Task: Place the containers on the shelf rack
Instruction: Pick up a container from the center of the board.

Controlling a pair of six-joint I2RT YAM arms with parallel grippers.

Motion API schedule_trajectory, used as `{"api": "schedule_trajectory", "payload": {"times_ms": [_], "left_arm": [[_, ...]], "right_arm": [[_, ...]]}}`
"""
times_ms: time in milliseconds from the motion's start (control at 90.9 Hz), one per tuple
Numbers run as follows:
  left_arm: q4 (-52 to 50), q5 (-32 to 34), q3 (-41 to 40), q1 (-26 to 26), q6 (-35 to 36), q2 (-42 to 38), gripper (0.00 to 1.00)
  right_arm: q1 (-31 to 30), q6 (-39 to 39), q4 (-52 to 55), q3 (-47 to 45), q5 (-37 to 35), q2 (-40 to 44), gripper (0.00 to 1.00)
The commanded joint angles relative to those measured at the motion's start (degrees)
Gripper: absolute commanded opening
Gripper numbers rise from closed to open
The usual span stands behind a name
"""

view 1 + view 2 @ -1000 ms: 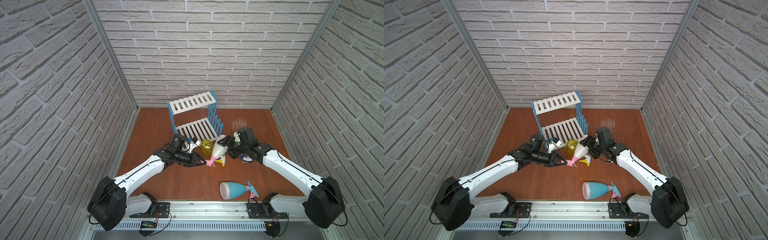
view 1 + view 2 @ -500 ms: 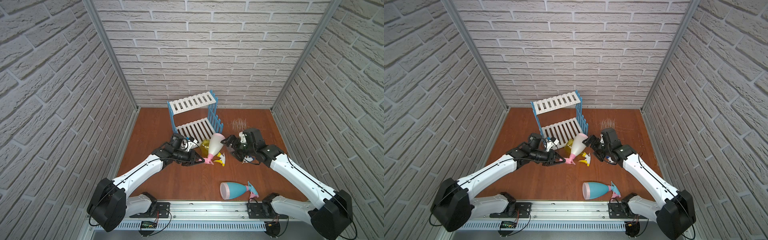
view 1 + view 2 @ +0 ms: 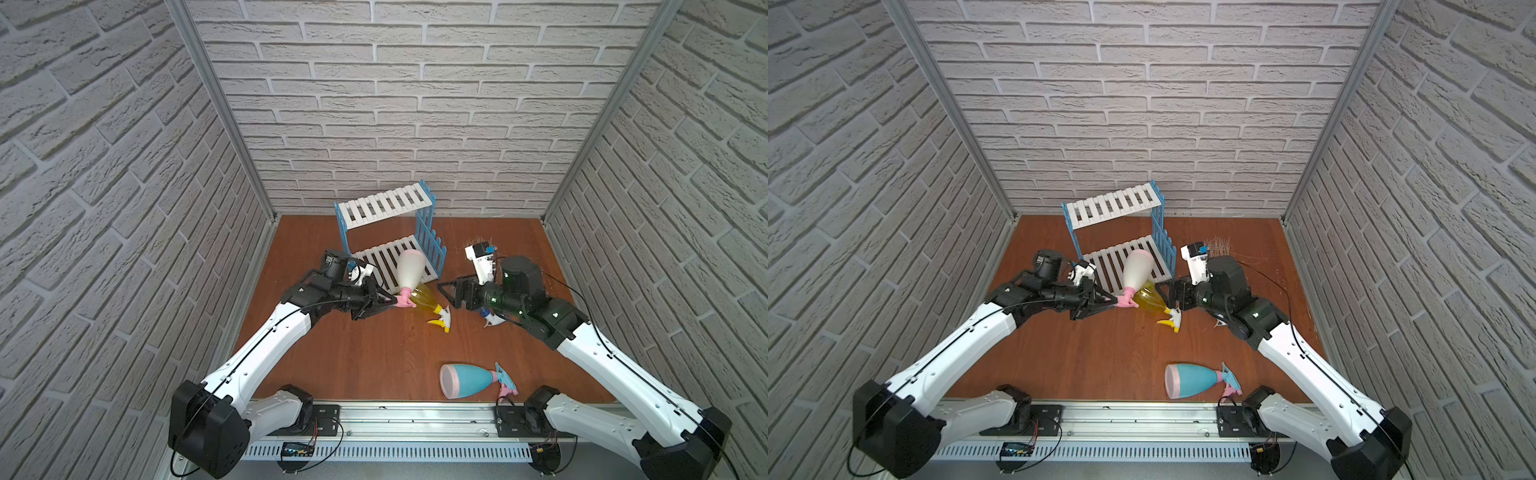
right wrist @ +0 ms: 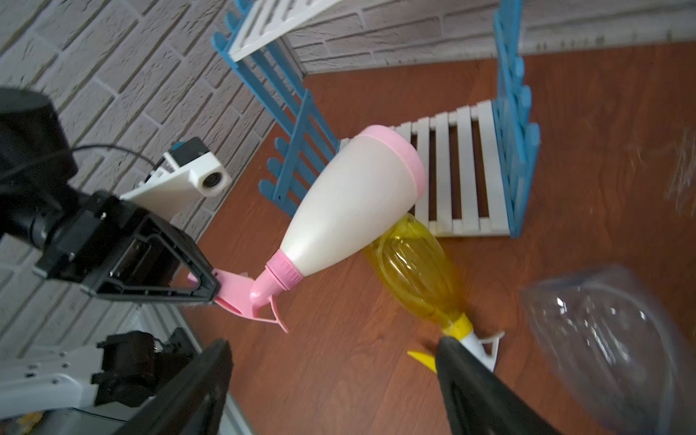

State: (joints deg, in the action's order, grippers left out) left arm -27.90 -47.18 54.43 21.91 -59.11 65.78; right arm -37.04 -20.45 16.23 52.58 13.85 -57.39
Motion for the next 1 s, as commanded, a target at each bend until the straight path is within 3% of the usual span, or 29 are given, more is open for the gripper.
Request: {"api": "schedule_trajectory", "payload": {"times_ms": [0,253,495,693,990], "left_arm": [[-0.59,1.35,1.17,-1.08,-5.06,-1.23,0.00],[-0.31,-0.36,1.96,-2.99,-10.96,-0.89,0.00],[-1.83,-2.47,4.01,-4.72,-12.03,-1.14,0.00],[-2.04,-3.44,5.22,-5.10,-13.23,-1.52,0.00],[-2.76,-3.53,5.42,-5.62,-14.01,-2.63,0.00]], "right_arm": [[-5.30,19.59,-13.53,-5.75,-1.93,1.84,0.87],[-15.23,37.27,-29.92,-13.99,-9.32,0.07,0.77],[-21.00,47.84,-39.60,-16.43,-16.53,-5.21,0.70],[-22.40,52.95,-46.56,-15.93,-19.80,-10.87,0.62],[-22.39,53.33,-52.00,-13.77,-22.75,-16.58,0.54]]}}
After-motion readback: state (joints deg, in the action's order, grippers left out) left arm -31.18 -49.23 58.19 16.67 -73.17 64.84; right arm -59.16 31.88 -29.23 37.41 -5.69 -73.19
